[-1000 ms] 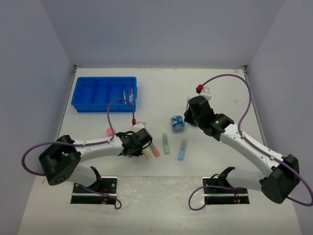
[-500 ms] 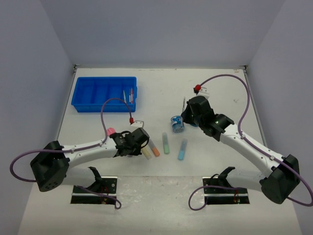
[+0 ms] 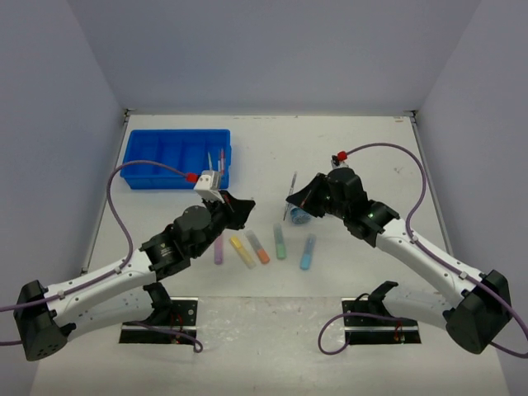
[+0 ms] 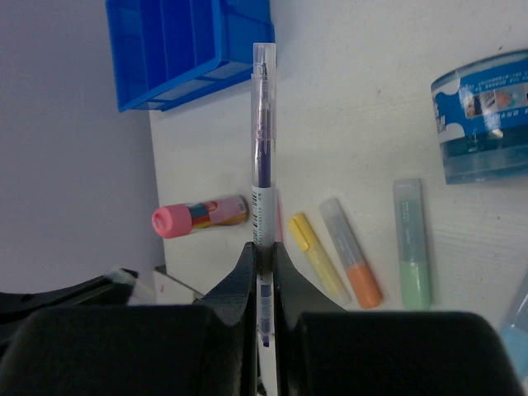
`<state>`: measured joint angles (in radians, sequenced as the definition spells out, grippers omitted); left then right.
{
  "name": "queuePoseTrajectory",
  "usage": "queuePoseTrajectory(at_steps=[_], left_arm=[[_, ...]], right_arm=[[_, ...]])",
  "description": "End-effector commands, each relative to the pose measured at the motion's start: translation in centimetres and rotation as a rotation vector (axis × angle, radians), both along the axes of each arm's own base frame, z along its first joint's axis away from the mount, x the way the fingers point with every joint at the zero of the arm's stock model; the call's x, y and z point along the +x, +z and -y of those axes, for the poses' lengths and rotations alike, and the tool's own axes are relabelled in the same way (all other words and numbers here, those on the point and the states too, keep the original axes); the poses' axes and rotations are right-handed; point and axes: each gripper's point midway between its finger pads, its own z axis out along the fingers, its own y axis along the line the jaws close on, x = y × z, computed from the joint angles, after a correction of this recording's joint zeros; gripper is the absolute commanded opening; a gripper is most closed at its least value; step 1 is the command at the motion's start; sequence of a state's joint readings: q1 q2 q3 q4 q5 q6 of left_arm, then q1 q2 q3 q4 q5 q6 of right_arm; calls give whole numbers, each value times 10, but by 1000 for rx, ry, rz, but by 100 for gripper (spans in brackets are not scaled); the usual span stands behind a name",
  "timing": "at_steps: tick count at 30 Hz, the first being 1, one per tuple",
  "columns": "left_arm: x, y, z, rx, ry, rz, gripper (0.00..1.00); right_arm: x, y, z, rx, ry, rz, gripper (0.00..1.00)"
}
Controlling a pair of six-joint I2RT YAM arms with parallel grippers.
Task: Sort the stationery into containers
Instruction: Close the pen cap on the pen.
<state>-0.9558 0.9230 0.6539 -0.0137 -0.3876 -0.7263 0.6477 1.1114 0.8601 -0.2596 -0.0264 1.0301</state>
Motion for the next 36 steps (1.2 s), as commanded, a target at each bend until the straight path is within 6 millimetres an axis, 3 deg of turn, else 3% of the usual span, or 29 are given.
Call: queuePoseTrajectory(at_steps=[1, 4, 8, 16, 18, 21, 24, 29, 36], left_arm=[[5, 97, -9, -339, 27, 381, 0], [-5, 124, -17, -413, 12, 527, 0], [-26, 154, -11, -396, -104, 753, 0], [-103, 181, 26, -222, -555, 1205, 0], [-118, 174, 42, -139, -706, 1273, 0], [-136, 175, 51, -84, -839, 1379, 0], [-143, 182, 45, -82, -831, 1451, 0], [-155, 173, 42, -65, -870, 1537, 0], [-163, 162, 61, 32, -1074, 1576, 0]], right_arm=[[-6, 8, -10, 256, -122, -189, 0], [-7, 5, -4, 344, -219, -265, 0], [-12, 16, -6, 518, -285, -380, 0], [-12, 53, -32, 862, -207, -511, 0], [-12, 60, -38, 900, -169, -526, 0], [-14, 78, -42, 970, -115, -524, 0], [-16, 93, -41, 1017, -82, -502, 0], [-28, 117, -42, 1060, 13, -464, 0], [-47, 135, -30, 1063, 56, -404, 0]])
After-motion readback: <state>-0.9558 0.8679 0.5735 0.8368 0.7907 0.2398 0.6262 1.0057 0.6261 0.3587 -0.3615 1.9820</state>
